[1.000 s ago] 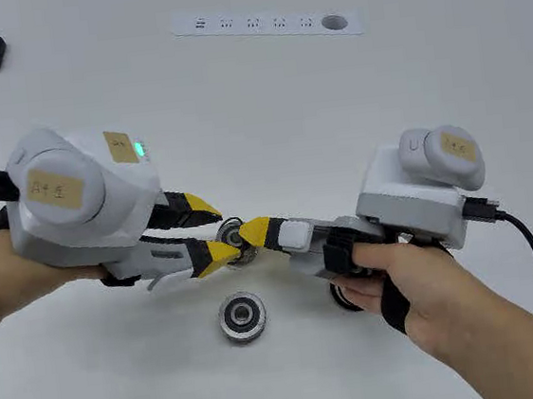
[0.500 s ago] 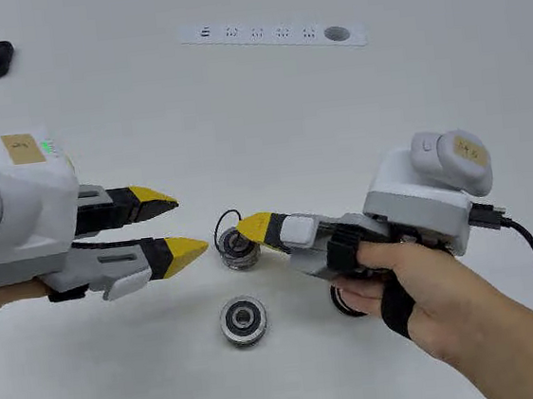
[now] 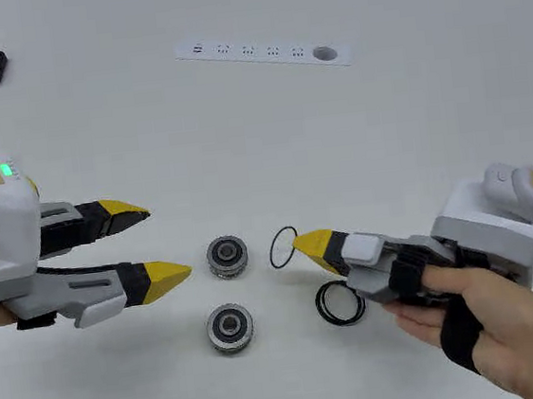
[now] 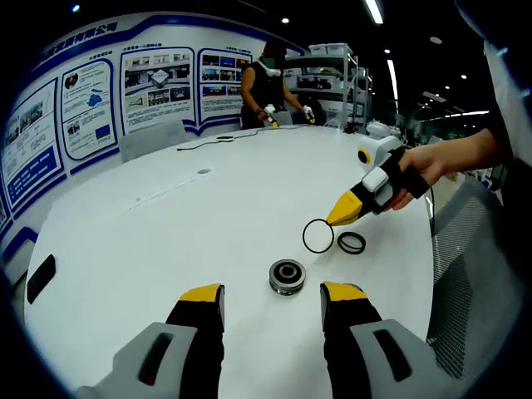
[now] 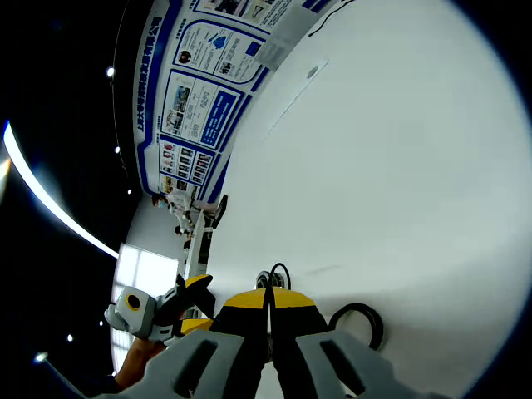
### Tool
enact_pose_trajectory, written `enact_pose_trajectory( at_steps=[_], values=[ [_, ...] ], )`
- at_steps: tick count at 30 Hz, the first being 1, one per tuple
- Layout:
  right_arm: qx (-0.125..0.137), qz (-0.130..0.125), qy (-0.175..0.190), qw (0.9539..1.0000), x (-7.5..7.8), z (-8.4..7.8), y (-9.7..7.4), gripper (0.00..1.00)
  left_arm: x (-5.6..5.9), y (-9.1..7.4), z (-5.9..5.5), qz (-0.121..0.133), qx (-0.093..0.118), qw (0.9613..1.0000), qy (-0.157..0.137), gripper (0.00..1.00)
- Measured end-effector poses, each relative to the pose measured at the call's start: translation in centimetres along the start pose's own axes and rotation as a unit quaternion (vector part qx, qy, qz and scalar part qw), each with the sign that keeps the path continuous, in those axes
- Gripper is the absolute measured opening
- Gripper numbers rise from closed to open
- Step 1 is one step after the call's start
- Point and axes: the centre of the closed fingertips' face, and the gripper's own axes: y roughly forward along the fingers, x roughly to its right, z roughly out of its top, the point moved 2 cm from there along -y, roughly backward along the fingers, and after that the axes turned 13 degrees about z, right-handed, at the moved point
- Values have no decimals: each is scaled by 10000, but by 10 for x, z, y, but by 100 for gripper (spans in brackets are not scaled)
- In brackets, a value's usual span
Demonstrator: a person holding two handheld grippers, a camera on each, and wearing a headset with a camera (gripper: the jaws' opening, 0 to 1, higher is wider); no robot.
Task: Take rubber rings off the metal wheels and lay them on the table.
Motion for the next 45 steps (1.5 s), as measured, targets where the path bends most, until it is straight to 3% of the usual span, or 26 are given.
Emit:
enact_pose_trajectory(
  at_steps=[6,11,25,32,35,42,45],
  values=[
    [128,-241,240,9993,19,-12,-33,2,0,-6,-3,77,-21,9999,-95,49],
    [241,-361,372,9984,27,-17,-48,2,2,-9,0,112,48,9998,-181,49],
    [341,-630,388,9967,38,-19,-58,2,11,-13,6,66,136,9997,-194,48],
    [324,-887,241,9952,45,-20,-61,4,13,-13,3,48,128,9996,-247,48],
    [362,-867,257,9952,44,-19,-62,6,15,-14,2,13,116,9996,-256,48],
    [485,-928,149,9944,43,-11,-70,7,14,-16,-2,38,101,9994,-337,48],
    [613,-909,-80,9939,39,-1,-74,8,13,-17,-2,45,147,9992,-380,48]
  ],
)
